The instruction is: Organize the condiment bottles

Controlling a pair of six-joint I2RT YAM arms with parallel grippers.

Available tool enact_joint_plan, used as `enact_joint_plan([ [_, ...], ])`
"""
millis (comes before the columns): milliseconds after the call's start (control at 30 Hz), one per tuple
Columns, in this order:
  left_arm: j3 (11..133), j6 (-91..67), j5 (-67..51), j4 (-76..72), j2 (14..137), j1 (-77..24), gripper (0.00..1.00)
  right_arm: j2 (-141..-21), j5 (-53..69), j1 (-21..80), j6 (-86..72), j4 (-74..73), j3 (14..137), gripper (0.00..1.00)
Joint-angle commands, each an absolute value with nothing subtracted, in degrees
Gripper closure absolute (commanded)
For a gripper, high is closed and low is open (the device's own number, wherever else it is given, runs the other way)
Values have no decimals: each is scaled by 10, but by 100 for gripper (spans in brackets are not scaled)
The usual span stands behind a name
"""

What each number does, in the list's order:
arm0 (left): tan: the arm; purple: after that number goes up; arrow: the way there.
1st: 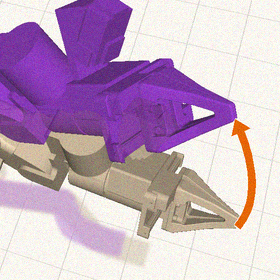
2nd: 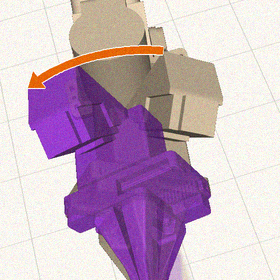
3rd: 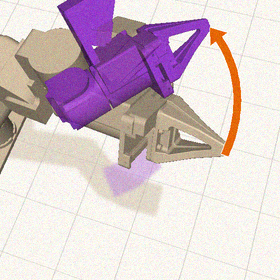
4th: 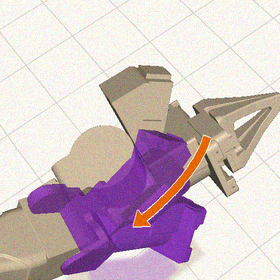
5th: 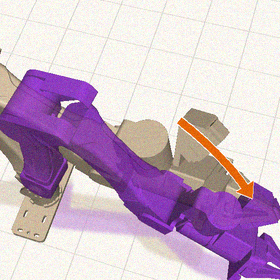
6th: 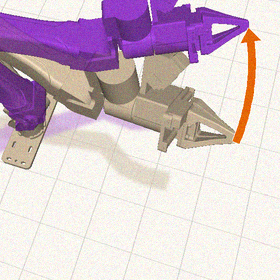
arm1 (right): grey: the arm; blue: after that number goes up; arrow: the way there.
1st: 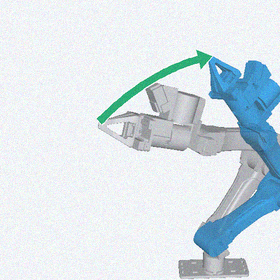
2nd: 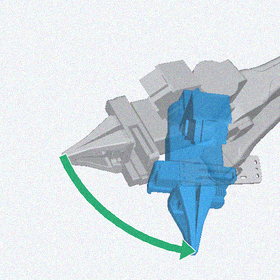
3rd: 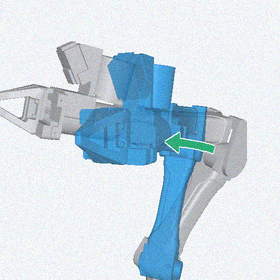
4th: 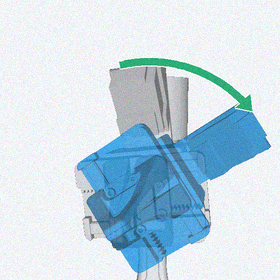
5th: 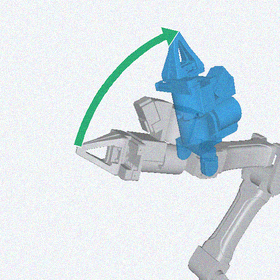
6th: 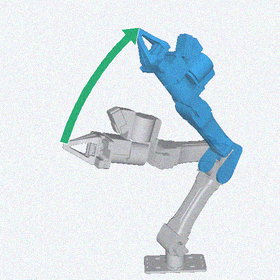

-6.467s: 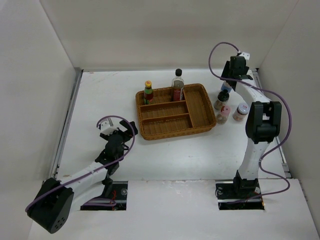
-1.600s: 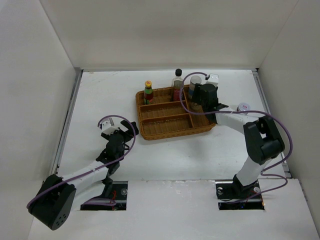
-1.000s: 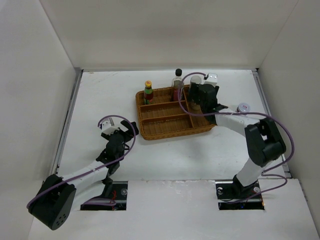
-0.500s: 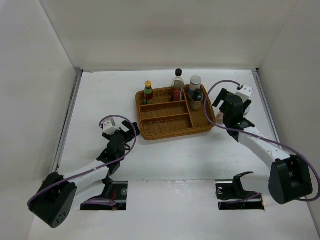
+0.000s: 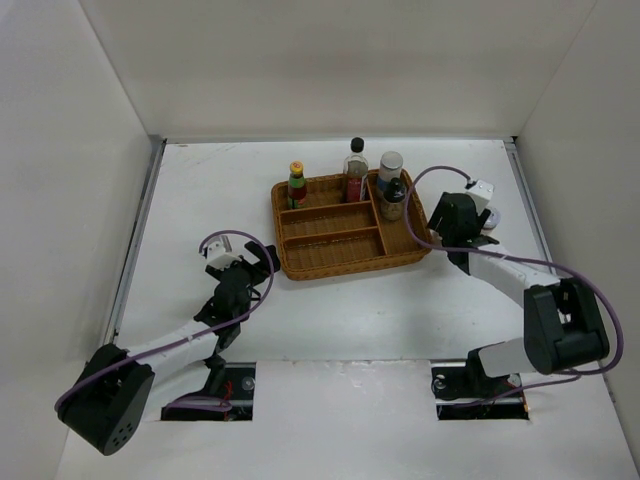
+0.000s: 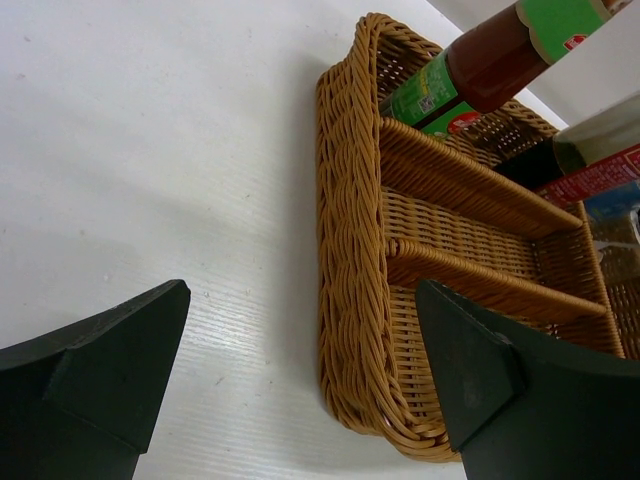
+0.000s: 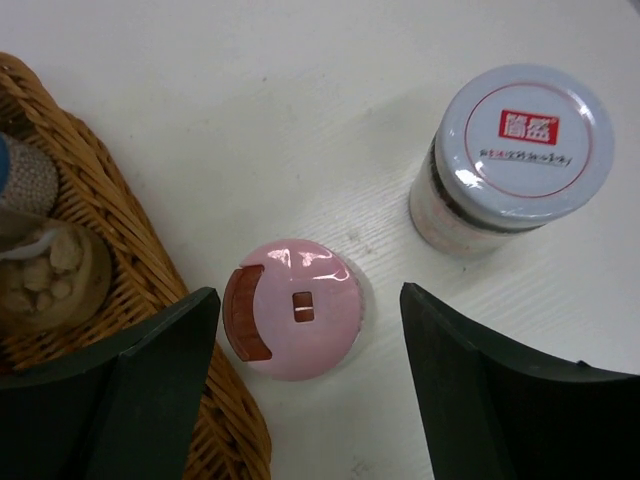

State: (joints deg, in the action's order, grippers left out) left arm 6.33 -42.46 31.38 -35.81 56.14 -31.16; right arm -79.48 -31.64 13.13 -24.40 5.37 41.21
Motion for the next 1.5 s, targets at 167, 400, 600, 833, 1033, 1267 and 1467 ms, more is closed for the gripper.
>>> enact_joint_plan([
  [167, 72, -429, 307, -388, 564, -308, 0, -788, -335, 131, -244, 101, 431, 40],
  [400, 72, -429, 306, -388, 564, -309, 0, -722, -390, 150, -192, 108, 440, 40],
  [600, 75, -429, 308, -388, 569, -312, 0, -674, -393, 206, -169, 115, 451, 40],
  [833, 74, -428, 306, -388, 565, -309, 0, -707, -396, 193, -178, 96, 457, 20],
  [1033, 76, -429, 307, -388, 570, -313, 0, -763, -323, 128, -219, 74, 456, 10],
  [1267, 76, -429, 304, -388, 570, -310, 0, -826, -273, 115, -232, 74, 477, 11],
  [1467, 77, -429, 305, -388, 573, -311, 0, -851, -274, 113, -243, 73, 483, 42],
])
